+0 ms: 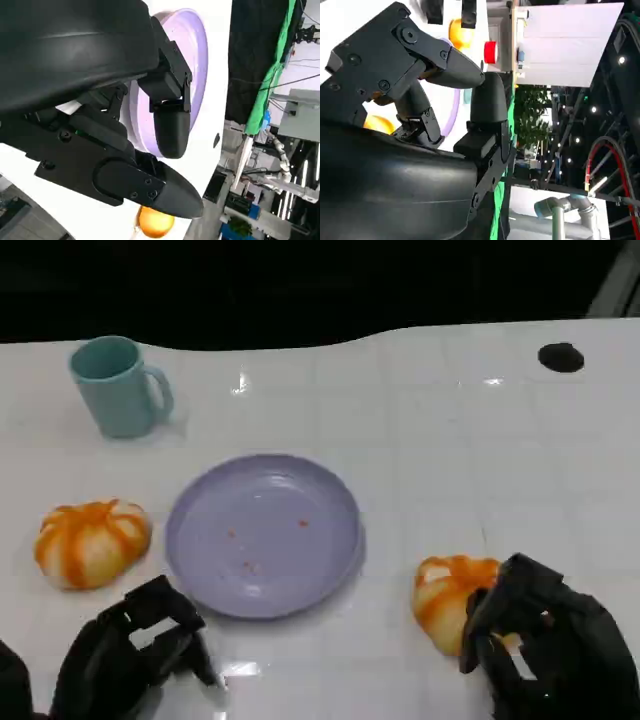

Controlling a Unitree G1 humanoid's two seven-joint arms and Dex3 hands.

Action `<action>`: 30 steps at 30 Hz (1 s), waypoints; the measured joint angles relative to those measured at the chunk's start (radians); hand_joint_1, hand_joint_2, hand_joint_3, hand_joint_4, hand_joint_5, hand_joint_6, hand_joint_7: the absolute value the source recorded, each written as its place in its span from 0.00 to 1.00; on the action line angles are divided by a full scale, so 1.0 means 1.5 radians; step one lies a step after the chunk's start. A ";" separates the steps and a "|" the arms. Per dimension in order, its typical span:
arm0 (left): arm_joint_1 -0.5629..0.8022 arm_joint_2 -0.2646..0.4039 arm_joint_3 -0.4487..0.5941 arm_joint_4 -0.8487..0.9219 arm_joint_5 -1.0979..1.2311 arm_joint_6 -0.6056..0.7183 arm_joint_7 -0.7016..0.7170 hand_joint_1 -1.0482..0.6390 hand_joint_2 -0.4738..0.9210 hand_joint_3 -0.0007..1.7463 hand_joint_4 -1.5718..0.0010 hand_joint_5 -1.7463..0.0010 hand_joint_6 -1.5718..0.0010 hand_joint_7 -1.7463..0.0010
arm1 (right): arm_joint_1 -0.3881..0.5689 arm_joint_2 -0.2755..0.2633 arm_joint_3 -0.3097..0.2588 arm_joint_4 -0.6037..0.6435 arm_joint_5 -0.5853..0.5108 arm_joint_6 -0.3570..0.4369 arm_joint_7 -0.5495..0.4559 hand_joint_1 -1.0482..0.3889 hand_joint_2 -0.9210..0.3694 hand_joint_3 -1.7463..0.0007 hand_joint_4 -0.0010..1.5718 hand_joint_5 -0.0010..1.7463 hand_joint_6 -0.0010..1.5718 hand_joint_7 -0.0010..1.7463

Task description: Grasp the bread from the table and place it into the plate.

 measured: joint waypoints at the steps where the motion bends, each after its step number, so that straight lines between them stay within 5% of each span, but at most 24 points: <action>1: 0.000 0.000 0.000 0.000 0.000 0.000 0.000 0.03 0.90 0.00 0.51 0.03 0.55 0.19 | 0.000 0.000 0.000 0.000 0.000 0.000 0.000 0.53 0.41 0.26 0.52 1.00 0.45 0.89; 25: -0.001 -0.001 0.001 0.008 0.000 -0.014 0.000 0.03 0.90 0.00 0.51 0.04 0.54 0.21 | 0.000 0.001 0.000 -0.002 0.000 0.000 0.002 0.53 0.41 0.26 0.51 1.00 0.44 0.88; 27: -0.001 -0.001 0.001 0.008 0.000 -0.014 0.000 0.03 0.90 0.00 0.51 0.04 0.54 0.20 | 0.000 0.001 0.000 -0.003 0.000 0.000 0.003 0.53 0.38 0.32 0.49 1.00 0.46 0.82; 30: -0.001 -0.001 0.002 0.008 0.000 -0.014 0.000 0.02 0.90 0.00 0.50 0.04 0.54 0.20 | 0.000 0.000 -0.001 -0.004 -0.002 -0.001 0.006 0.53 0.27 0.48 0.46 0.92 0.48 0.58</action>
